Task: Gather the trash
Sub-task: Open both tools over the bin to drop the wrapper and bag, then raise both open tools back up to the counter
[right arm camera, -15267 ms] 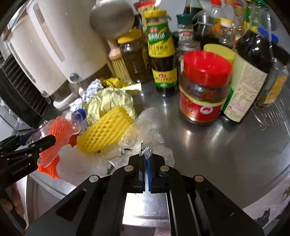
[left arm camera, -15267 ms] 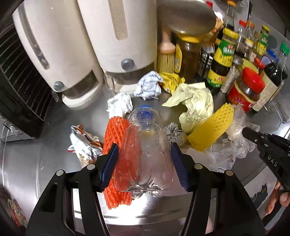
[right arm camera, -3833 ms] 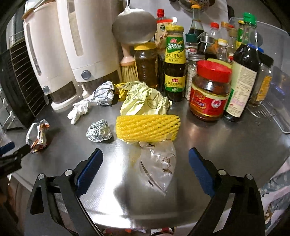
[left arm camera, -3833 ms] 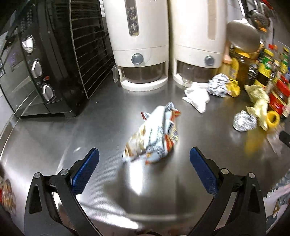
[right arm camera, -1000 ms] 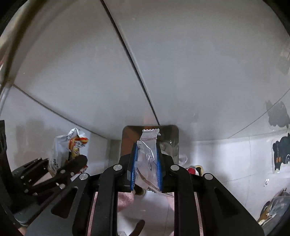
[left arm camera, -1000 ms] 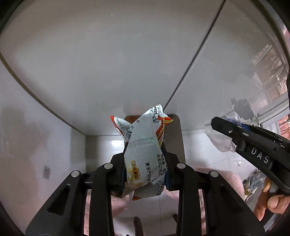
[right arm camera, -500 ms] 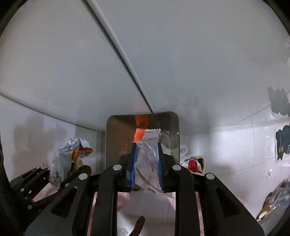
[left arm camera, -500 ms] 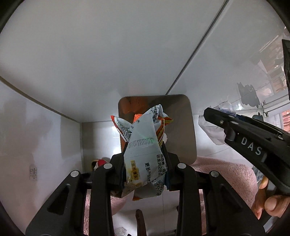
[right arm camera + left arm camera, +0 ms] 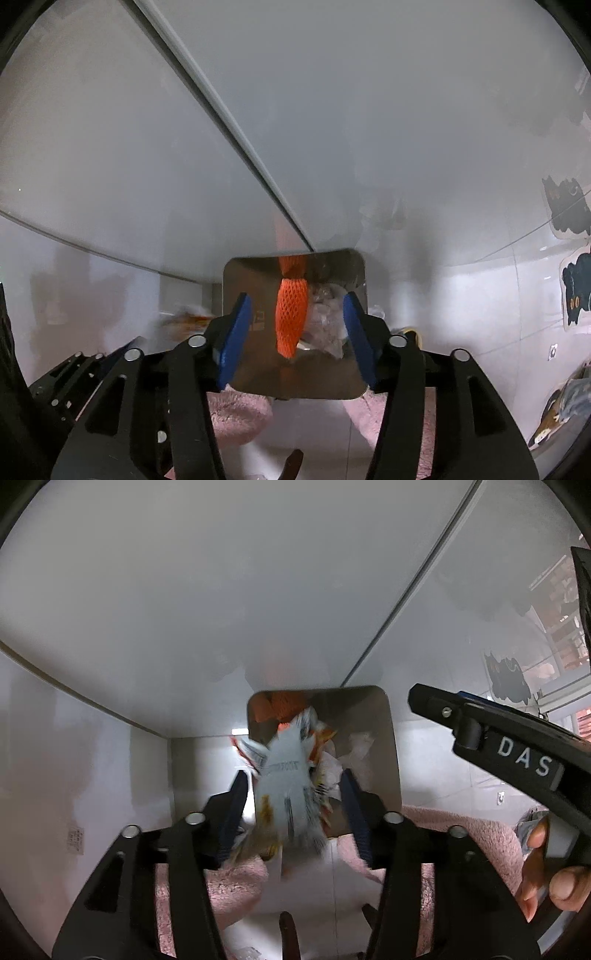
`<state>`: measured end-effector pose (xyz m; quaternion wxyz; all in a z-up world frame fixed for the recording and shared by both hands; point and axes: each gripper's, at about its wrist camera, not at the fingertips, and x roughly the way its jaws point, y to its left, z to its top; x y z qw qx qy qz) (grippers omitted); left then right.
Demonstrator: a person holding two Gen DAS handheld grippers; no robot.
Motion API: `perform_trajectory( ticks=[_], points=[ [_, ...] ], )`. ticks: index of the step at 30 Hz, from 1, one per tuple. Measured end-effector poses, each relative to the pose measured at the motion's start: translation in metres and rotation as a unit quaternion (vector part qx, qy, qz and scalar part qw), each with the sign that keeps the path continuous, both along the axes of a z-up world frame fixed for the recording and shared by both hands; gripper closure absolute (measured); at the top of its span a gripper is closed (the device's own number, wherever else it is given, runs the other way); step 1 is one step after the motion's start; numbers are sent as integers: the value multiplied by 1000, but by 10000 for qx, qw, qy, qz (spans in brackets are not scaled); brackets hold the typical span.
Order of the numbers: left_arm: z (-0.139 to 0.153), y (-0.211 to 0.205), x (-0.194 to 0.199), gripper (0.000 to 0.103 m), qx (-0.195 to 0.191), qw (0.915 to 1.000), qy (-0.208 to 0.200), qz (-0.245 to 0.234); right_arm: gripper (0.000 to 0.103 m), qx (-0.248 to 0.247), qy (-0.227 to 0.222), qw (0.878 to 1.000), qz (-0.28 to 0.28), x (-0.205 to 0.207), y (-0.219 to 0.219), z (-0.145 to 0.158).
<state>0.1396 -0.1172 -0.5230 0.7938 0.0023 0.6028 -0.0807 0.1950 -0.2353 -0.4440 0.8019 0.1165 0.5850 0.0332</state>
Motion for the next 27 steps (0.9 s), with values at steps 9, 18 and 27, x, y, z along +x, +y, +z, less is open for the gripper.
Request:
perform_trajectory(
  ticks=[9, 18, 27],
  points=[
    [37, 5, -13, 17, -28, 9993, -364, -12, 34, -84, -361, 9991, -186, -11, -12, 35],
    [112, 17, -33, 8, -15, 9935, -1127, 173, 10, -253, -1083, 9936, -214, -36, -26, 105],
    [196, 21, -46, 8, 73, 9838, -1781, 207, 4, -373, -2052, 9778, -208, -53, -38, 211]
  ],
)
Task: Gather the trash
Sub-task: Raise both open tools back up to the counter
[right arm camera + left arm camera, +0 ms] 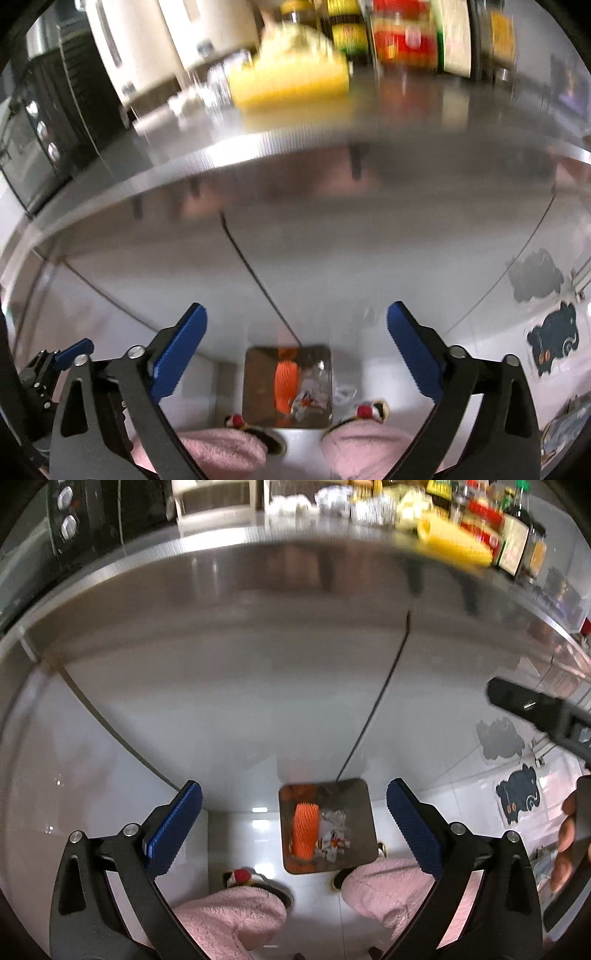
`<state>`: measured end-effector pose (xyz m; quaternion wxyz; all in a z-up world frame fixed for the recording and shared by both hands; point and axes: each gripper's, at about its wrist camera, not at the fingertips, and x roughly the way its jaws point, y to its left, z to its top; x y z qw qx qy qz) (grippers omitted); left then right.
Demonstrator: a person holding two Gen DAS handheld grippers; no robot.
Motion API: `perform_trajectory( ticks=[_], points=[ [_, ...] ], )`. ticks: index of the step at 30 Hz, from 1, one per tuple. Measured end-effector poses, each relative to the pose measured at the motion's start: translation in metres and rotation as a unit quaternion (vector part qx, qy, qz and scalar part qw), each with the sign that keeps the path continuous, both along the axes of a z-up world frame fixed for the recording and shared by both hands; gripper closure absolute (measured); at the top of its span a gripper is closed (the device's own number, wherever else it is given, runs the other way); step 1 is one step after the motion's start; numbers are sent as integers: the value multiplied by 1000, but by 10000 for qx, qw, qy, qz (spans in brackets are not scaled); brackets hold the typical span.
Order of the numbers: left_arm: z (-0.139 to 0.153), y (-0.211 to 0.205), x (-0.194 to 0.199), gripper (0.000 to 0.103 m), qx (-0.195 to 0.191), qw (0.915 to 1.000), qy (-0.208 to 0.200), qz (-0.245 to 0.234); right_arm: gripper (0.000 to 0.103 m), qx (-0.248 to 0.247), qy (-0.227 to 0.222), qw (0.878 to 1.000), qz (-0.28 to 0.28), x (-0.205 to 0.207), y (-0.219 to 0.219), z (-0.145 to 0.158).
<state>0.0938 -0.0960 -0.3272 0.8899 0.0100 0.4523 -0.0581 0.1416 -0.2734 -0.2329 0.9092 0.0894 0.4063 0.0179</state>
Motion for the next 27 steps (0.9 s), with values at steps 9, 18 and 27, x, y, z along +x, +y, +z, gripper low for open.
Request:
perform_trajectory(
  ticks=[9, 18, 27],
  points=[
    [77, 5, 11, 9, -50, 9992, -388, -63, 4, -41, -436, 9990, 114, 15, -10, 79],
    [123, 3, 68, 32, 12, 9984, -556, 70, 30, 69, -289, 9986, 441, 77, 1, 96],
    [139, 4, 115, 37, 75, 9979, -625, 152, 33, -149, -63, 9995, 261, 127, -4, 81]
  ],
)
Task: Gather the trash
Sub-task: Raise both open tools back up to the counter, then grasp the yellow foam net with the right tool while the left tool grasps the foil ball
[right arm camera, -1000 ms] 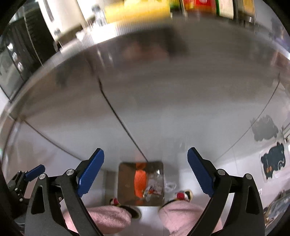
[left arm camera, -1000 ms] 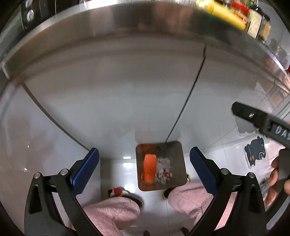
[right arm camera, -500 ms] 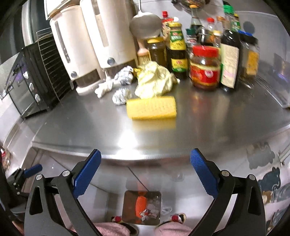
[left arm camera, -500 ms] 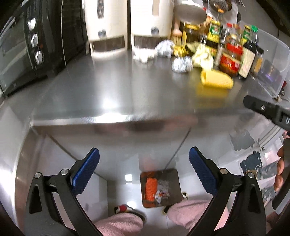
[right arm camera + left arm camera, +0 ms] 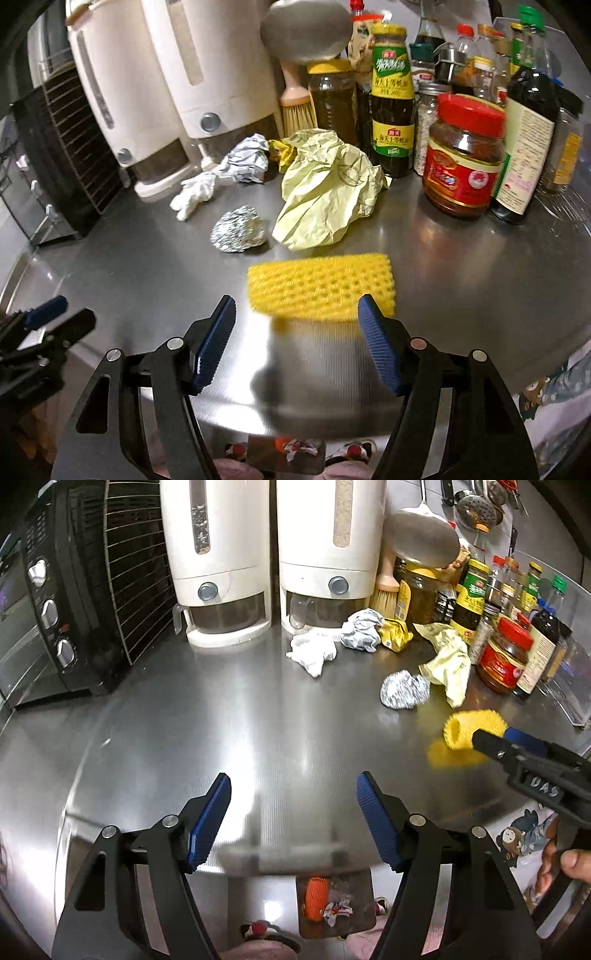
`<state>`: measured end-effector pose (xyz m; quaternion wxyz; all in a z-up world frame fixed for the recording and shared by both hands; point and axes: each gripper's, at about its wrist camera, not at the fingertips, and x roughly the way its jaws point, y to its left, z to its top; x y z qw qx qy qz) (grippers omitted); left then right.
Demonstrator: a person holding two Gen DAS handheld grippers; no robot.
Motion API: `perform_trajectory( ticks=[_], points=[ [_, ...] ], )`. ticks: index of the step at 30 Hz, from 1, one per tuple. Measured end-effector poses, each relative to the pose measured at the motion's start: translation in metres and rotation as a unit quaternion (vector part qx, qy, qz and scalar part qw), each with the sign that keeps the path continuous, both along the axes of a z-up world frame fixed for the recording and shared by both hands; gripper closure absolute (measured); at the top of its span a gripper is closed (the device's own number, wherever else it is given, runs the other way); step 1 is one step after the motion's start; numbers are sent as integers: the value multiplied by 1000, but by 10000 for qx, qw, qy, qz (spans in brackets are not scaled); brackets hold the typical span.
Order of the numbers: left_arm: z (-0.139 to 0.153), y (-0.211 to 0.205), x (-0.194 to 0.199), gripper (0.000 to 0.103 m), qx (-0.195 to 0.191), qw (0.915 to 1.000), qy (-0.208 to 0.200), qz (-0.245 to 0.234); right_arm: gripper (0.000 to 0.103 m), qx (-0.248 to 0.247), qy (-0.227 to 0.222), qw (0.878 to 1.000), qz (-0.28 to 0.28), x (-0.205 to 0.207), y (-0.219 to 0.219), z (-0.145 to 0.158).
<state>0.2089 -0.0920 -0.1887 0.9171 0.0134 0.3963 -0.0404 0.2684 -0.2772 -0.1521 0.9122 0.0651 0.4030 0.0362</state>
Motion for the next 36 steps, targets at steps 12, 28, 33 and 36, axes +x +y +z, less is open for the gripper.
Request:
perform_trajectory(
  ticks=[12, 28, 33, 36],
  points=[
    [-12, -16, 54, 37, 6, 9998, 199, -29, 44, -517, 100, 9986, -12, 50, 7, -15],
    [-31, -58, 95, 29, 178, 9995, 263, -75, 92, -583, 52, 9983, -12, 98, -13, -13],
    [-34, -71, 111, 29, 237, 9993, 251, -127, 92, -453, 57, 9990, 10, 106, -20, -13],
    [-34, -78, 118, 29, 249, 9993, 221, -183, 92, -385, 68, 9992, 20, 108, -25, -12]
  ],
)
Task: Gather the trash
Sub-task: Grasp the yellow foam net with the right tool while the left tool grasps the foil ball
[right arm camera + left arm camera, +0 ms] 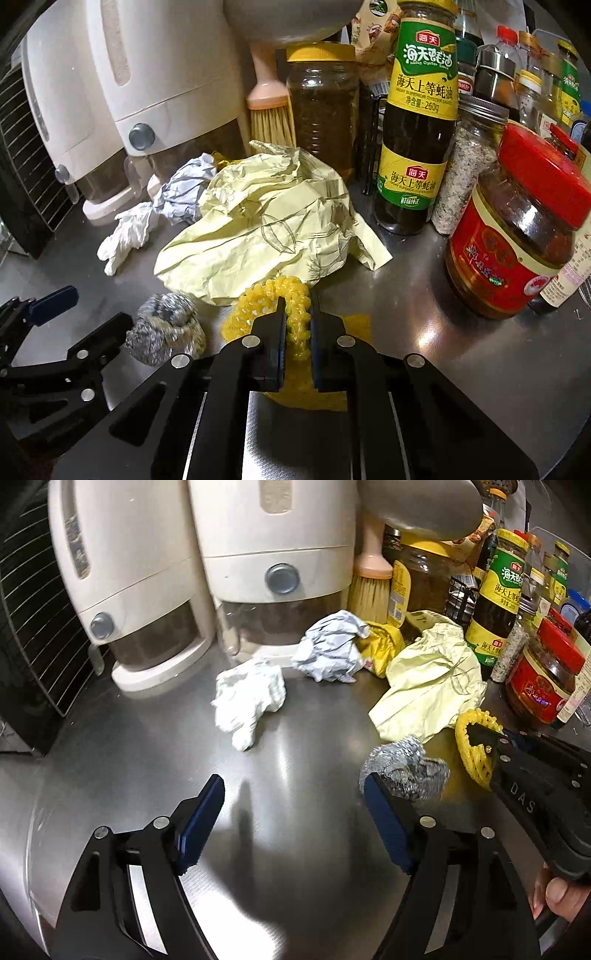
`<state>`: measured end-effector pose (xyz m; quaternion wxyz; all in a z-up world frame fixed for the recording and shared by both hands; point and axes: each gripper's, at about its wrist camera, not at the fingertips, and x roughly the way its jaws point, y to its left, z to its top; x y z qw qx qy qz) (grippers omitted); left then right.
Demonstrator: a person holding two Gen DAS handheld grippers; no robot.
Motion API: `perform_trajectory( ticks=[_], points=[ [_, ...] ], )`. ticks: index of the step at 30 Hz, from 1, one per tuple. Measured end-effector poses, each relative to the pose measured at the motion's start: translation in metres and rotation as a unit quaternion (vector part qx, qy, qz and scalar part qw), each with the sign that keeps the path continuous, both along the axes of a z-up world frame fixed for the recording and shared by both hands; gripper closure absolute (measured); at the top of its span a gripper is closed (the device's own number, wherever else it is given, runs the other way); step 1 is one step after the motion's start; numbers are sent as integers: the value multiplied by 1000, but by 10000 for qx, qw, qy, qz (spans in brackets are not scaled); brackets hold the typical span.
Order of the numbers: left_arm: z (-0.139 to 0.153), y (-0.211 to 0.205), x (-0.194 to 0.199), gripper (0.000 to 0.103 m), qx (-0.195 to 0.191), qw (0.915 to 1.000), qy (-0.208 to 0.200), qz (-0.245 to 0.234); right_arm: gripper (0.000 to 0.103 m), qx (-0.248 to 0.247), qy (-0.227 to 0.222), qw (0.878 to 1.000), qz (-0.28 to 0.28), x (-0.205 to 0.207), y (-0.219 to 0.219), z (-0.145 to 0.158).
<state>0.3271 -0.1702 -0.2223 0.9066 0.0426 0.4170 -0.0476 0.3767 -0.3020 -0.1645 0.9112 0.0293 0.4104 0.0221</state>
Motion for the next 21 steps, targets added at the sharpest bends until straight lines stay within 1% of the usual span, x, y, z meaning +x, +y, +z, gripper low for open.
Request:
perform_trajectory(
  ticks=[5, 7, 10, 12, 16, 21],
  points=[
    [-2, -13, 13, 29, 16, 10000, -8, -81, 92, 144, 83, 9999, 15, 5, -7, 1],
    [-4, -19, 19, 29, 4, 9999, 34, -120, 92, 131, 135, 9998, 34, 6, -8, 2],
    [-7, -26, 25, 29, 94, 9998, 55, -163, 92, 137, 266, 9995, 58, 9, -9, 2],
    [-9, -28, 32, 30, 112, 9998, 105, -141, 92, 266, 331, 9991, 35, 11, -12, 3],
    [-11, -29, 39, 30, 84, 9998, 127, -143, 92, 298, 295, 9991, -24, 11, -18, 4],
    [-8, -33, 35, 29, 38, 9996, 95, -274, 92, 258, 211, 9994, -68, 6, -19, 10]
  ],
)
